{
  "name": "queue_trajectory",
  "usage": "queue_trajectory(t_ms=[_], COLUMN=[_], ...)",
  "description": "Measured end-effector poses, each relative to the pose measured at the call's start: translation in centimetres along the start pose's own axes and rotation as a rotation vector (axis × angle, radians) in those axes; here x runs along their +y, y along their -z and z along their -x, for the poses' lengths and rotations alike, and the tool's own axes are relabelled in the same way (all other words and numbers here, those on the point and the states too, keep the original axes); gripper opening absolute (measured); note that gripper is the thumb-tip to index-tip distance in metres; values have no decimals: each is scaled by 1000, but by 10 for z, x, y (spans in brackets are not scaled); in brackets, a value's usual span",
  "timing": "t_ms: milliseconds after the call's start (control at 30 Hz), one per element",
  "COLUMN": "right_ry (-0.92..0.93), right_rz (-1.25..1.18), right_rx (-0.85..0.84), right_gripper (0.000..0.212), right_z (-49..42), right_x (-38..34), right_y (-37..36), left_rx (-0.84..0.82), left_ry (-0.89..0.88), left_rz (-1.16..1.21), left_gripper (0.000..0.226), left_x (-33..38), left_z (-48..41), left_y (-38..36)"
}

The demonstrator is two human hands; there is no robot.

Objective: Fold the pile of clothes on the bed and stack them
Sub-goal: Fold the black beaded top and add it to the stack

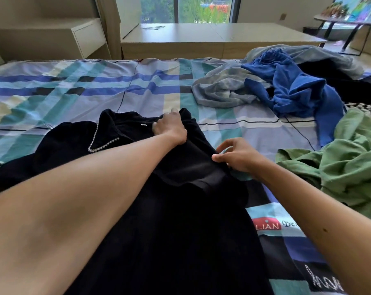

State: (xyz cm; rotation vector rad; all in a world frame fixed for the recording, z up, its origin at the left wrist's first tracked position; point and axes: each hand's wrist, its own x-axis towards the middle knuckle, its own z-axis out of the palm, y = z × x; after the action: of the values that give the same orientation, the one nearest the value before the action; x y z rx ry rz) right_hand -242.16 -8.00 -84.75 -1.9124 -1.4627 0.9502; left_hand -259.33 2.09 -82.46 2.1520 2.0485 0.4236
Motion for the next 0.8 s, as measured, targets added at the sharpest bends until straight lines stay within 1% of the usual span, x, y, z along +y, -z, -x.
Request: queue_trajectory(t_ms=[33,67,133,167,200,233,267,300,333,367,400,467,567,633,700,767,800], right_ry=[-2,16,130,214,289,347,385,396,372,336,304,263,196,186,253,339,369], right_rz=[80,177,293,304,307,330,392,493,609,713,781,827,888,884,842,768,731], right_rx=[27,83,229,275,288,270,230,167,78,-9,-70,-135,-162,-97,-11,-23,-53], right_gripper=[22,25,23,21,20,23,30,42,56,68,74,76,79,81,80,78,78], right_z=[1,3,12,17,24,31,39,48,57,65,69,72,68,70,75,78,80], right_x=[0,-2,-16,-24,-32,-38,-39,-35,-29,-21,-13,-6,-23,-39,-57,-80,-92], right_y=[-1,-3,-8,-13,-18,-26,-35,-47,-57,-66,-70,-68,-66,-72,-85,-107,-119], left_rx=[64,151,282,270,193,58,-97,-213,-274,-287,-278,-235,-198,-155,-28,95,103], left_ry=[-29,-113,-401,-542,-642,-692,-701,-691,-673,-656,-643,-589,-419,-268,-91,127,234], left_rz=[-74,-116,-83,-65,-62,-95,-157,-212,-240,-242,-222,-172,-134,-99,-66,-52,-41], left_gripper=[43,43,34,31,32,40,51,59,64,66,68,68,65,64,59,51,49], left_x=[0,-1,-8,-13,-20,-28,-38,-48,-56,-62,-66,-76,-111,-145,-180,-217,-234], left_z=[4,10,26,34,42,49,55,58,60,60,59,61,63,64,63,63,64], left_y=[-1,-3,-8,-13,-18,-22,-25,-26,-24,-19,-12,8,39,55,69,82,88])
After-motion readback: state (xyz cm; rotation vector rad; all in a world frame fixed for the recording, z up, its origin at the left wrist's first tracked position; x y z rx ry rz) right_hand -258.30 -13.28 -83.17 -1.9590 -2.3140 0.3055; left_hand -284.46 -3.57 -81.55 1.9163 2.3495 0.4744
